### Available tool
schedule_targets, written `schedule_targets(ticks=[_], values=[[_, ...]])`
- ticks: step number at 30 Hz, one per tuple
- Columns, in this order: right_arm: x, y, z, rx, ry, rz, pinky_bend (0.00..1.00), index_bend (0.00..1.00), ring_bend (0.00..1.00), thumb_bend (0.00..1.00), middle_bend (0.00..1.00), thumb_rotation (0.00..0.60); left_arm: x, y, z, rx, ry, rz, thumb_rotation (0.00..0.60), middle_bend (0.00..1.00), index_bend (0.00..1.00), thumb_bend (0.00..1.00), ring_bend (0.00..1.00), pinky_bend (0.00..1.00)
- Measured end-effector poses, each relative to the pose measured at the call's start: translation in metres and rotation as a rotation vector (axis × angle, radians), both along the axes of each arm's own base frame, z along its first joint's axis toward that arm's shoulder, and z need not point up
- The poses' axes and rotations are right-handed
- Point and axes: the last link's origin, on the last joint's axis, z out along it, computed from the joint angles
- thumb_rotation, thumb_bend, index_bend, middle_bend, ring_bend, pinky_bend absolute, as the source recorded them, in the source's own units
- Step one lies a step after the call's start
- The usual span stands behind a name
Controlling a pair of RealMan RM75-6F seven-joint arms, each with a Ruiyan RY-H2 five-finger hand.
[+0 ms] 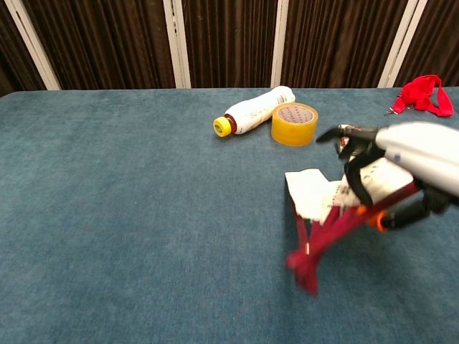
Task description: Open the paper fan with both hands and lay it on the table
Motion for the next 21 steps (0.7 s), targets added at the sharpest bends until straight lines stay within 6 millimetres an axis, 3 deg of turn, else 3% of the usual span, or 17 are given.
schedule_targets(ticks=[12, 21], values=[[0.055, -0.065, 0.068, 0.110, -0.145, -0.151, 0.19, 0.74, 0.24, 0.46, 0.14, 0.600, 0.003, 0.000, -0.003, 0.002, 0.003, -0.031, 0.600, 0.01, 0.11, 0.32, 0.00, 0.10], [0.108, -0.103, 0.092, 0.194, -0.151, -0.148, 0.19, 0.74, 0.24, 0.46, 0.14, 0.600, 0.005, 0.003, -0.005, 0.024, -0.006, -0.062, 0.600, 0.02, 0.14, 0.32, 0.00, 0.10]])
